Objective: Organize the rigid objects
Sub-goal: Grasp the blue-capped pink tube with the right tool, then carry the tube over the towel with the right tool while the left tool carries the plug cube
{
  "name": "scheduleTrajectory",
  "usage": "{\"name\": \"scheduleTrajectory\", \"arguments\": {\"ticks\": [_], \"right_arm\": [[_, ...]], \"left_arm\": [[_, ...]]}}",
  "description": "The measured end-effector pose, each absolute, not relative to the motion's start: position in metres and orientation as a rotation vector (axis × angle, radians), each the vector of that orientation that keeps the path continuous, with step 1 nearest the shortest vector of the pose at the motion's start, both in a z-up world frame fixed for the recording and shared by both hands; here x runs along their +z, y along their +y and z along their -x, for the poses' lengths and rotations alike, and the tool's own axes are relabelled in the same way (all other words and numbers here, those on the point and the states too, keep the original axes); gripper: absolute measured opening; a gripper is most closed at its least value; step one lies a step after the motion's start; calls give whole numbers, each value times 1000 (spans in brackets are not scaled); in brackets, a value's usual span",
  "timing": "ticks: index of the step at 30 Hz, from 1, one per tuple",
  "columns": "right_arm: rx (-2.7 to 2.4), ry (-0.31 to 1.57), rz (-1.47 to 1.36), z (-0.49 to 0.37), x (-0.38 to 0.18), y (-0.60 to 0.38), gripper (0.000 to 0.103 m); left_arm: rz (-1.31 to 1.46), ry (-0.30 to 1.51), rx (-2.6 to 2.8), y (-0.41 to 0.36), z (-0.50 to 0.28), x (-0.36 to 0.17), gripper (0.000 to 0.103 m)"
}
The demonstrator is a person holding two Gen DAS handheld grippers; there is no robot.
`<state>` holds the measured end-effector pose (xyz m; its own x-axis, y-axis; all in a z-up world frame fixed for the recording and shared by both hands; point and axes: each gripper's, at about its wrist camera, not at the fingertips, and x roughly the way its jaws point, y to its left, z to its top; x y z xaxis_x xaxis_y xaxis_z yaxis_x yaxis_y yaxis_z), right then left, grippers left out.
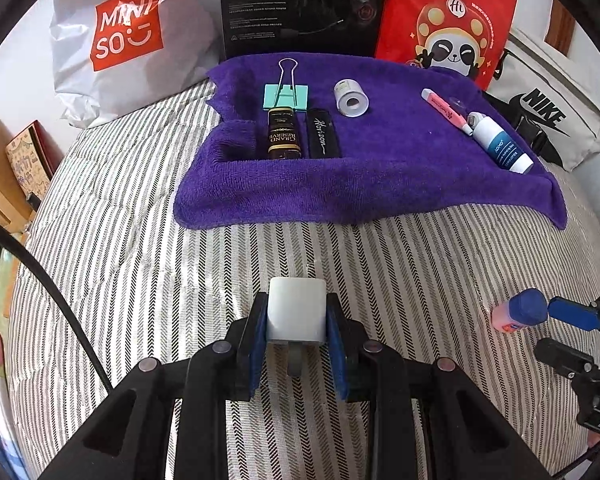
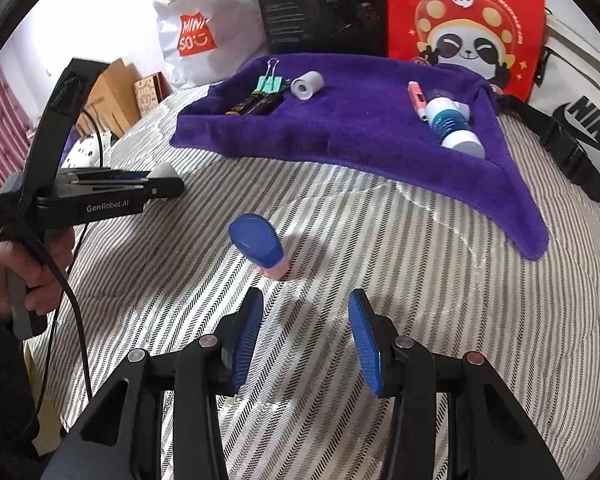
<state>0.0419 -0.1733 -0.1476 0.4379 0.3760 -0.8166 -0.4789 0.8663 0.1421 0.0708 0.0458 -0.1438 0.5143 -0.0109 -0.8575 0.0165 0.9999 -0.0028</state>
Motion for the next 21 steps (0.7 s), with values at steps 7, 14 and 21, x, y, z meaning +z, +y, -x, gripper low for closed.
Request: {"name": "scheduleTrajectory", "arguments": {"ticks": [7,14,21], "right_arm": [[551,958,131,-49,-149,-162,45],[591,944,153,-61,-153,-145,45],[629,924,139,-68,-154,-139,22]], "left_arm": [[-4,1031,-38,48,-70,-144,26],[-9,1032,-54,49,-69,-143,26],[-10,1034,-54,49,-70,-143,26]]}}
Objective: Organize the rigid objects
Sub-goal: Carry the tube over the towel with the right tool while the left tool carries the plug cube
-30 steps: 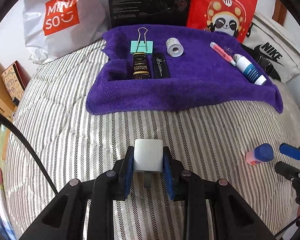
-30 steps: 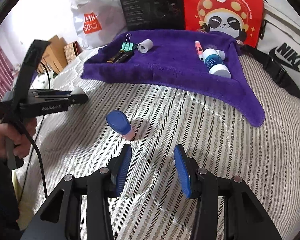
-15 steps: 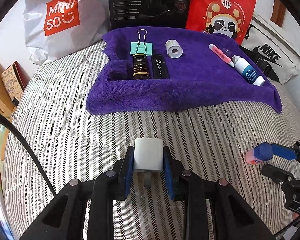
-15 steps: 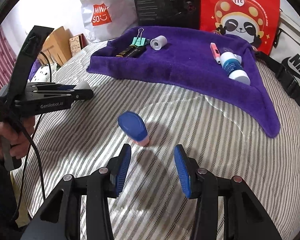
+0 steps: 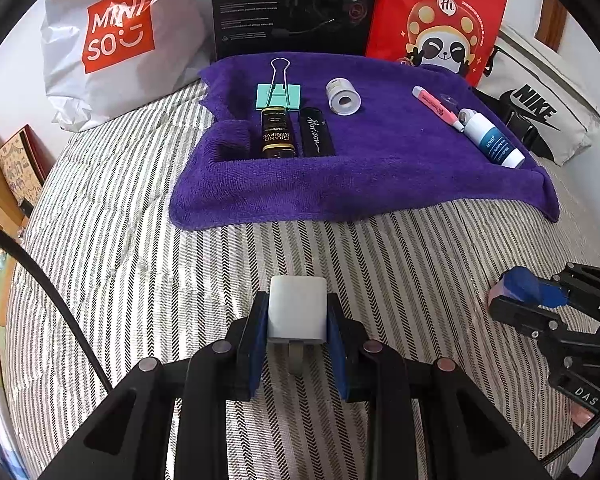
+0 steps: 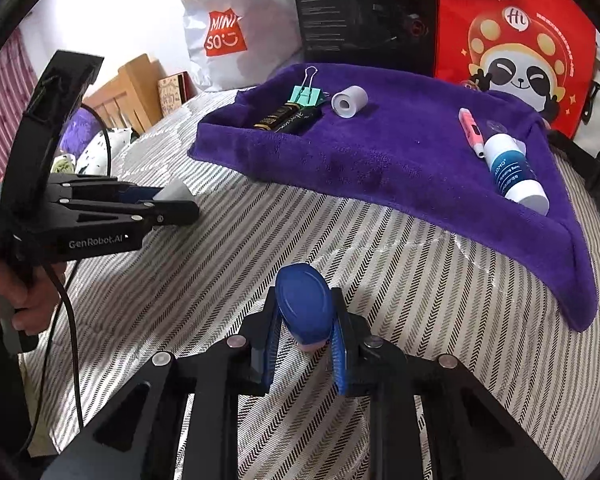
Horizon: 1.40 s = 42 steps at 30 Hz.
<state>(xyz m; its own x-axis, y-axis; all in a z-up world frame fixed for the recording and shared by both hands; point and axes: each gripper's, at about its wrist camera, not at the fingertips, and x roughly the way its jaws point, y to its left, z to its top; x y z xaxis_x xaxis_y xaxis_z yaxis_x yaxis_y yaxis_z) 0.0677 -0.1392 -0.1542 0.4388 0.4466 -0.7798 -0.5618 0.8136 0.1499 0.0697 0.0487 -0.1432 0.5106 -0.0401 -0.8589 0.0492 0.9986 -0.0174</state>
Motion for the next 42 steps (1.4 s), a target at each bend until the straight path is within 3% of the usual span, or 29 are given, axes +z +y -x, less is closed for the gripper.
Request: {"name": "scheduleTrajectory", "arguments": {"ticks": [24,42], "right_arm": [[452,927,150,-71,-155,-186,22],[498,869,107,-74,-119,-195,22]], "left_arm": [[-26,1059,-24,43,-75,-145,26],[77,1062,-74,60,-67,-125,25]]}}
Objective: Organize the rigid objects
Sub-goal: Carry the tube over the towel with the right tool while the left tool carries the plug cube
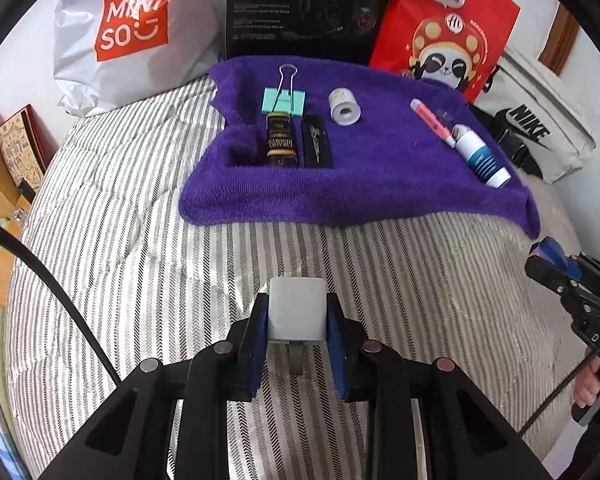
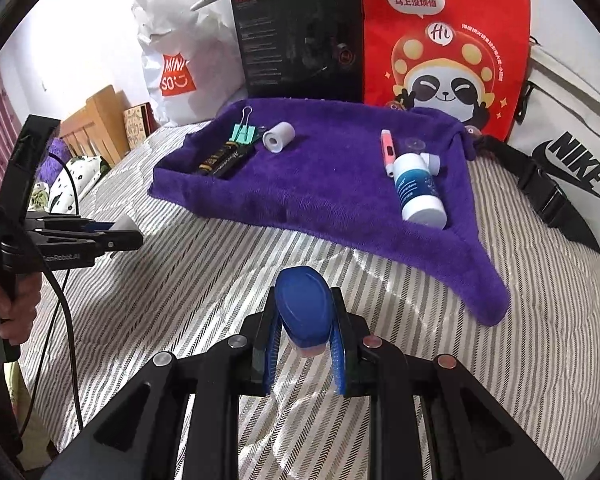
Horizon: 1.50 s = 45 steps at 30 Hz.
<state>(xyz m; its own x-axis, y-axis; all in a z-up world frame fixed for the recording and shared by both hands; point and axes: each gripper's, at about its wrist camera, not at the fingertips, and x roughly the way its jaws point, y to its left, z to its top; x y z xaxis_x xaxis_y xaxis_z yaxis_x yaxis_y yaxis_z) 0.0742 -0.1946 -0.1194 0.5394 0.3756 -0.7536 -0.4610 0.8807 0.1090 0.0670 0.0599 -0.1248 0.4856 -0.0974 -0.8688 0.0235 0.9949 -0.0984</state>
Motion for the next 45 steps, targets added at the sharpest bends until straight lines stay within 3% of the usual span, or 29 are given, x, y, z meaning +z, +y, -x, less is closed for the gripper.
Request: {"name": "scheduleTrajectory", "arguments": {"ticks": [26,45], "right_arm": [[441,864,33,-131,-100,-203,22],[388,984,38,-198,-132,-182,22]], "left_arm": [[83,1004,-138,60,-113,-89,25],[90,998,-171,62,-150,-89,25]]}}
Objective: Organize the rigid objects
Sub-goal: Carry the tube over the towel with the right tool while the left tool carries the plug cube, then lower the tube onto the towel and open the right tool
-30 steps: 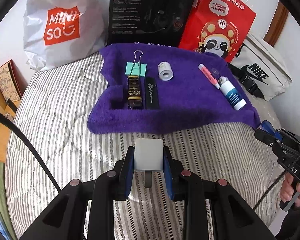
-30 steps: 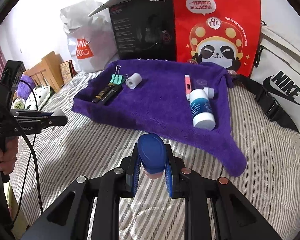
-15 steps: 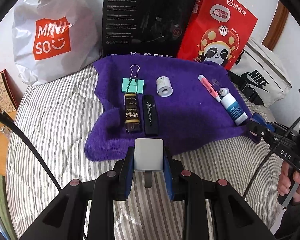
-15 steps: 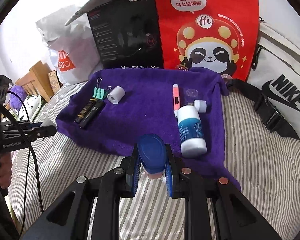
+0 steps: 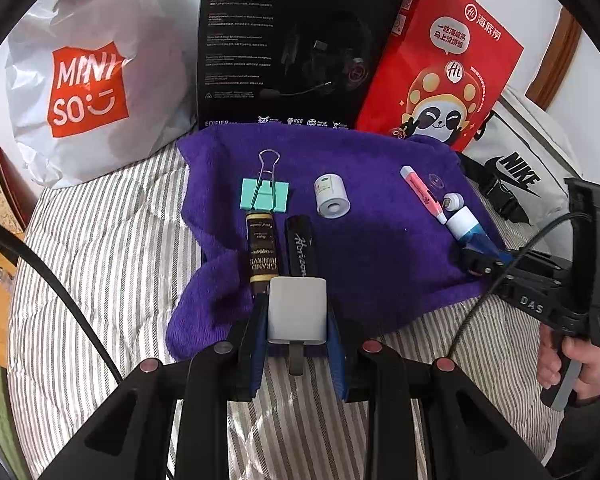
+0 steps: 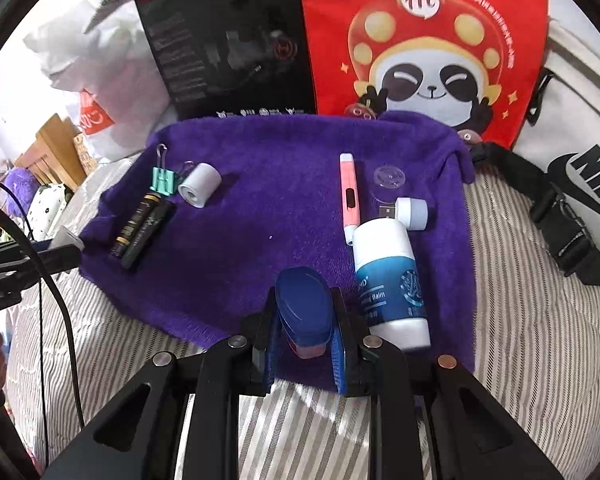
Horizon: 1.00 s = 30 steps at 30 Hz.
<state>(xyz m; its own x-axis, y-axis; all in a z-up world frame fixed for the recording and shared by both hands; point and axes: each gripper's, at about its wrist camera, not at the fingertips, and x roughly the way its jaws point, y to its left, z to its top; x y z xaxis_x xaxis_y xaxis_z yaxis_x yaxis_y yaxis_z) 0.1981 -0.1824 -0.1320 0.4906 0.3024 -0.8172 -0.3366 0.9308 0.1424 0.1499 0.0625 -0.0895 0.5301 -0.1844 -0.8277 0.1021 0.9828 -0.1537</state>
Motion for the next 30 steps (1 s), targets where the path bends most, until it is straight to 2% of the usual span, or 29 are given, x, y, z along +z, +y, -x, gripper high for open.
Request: {"name": "scheduleTrajectory", "arguments": {"ticks": [21,23,25,26,30], "right_arm": [[396,1024,106,-212,-150,-170,23],[399,1027,100,-212,-149,-172,25],[394,1032,89,-211,-148,-175,33],[393,1033,87,-211,-147,-176,41],[403,1028,85,-206,-144,-178,43]], "left_arm": [[90,1017,-199,60,-153,-96,25],[92,1020,-195,62,-153,-96,25],[94,1024,-191,63,-152,-97,25],[95,1027,-189,63,-152,-97,25],[92,1035,-188,62,-151,-98,25]]}}
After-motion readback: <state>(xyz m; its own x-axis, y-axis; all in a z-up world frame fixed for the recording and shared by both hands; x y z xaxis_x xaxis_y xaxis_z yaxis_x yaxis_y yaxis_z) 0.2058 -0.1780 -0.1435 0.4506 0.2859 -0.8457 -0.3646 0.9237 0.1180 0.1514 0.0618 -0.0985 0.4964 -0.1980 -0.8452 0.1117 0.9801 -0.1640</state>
